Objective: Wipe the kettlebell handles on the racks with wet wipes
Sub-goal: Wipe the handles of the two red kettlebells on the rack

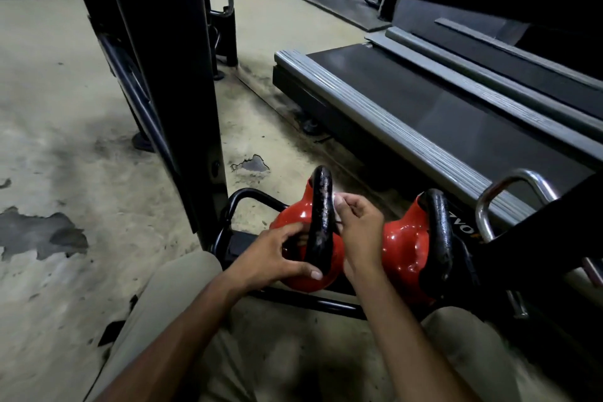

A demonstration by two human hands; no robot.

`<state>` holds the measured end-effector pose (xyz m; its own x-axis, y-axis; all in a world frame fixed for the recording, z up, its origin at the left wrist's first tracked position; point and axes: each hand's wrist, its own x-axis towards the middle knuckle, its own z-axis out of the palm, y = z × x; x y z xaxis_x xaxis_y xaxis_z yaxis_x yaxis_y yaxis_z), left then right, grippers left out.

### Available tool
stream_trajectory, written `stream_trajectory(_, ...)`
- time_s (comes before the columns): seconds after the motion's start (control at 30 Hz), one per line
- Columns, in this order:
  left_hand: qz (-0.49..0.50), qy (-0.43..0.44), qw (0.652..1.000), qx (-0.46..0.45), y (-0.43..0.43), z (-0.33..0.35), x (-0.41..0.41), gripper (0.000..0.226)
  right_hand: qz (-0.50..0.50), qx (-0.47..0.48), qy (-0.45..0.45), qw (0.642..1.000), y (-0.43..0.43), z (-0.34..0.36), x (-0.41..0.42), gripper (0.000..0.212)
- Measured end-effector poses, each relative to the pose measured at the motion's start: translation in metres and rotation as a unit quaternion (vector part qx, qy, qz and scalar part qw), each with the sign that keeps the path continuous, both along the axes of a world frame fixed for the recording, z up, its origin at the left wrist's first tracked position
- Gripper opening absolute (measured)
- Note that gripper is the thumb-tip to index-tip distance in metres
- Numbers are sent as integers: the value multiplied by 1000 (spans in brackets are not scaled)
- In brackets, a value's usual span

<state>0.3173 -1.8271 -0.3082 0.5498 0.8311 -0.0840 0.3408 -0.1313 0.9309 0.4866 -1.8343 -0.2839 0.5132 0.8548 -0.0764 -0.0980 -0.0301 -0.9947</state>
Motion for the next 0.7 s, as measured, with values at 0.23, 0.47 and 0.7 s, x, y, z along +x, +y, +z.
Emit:
stream_trajectory(0.23,3,-2,1000,3,-2,-4,0,65,73,-129,443,884,33,22,-7,40)
stream_trajectory(0.47,-9,-2,1000,-8,4,-4,0,63,-50,89,-247,964,-4,1,-19,10)
stream_trajectory(0.7,-7,-5,1000,-2,2,-4,0,69,198,48,-629,750,-7,28,-14,23)
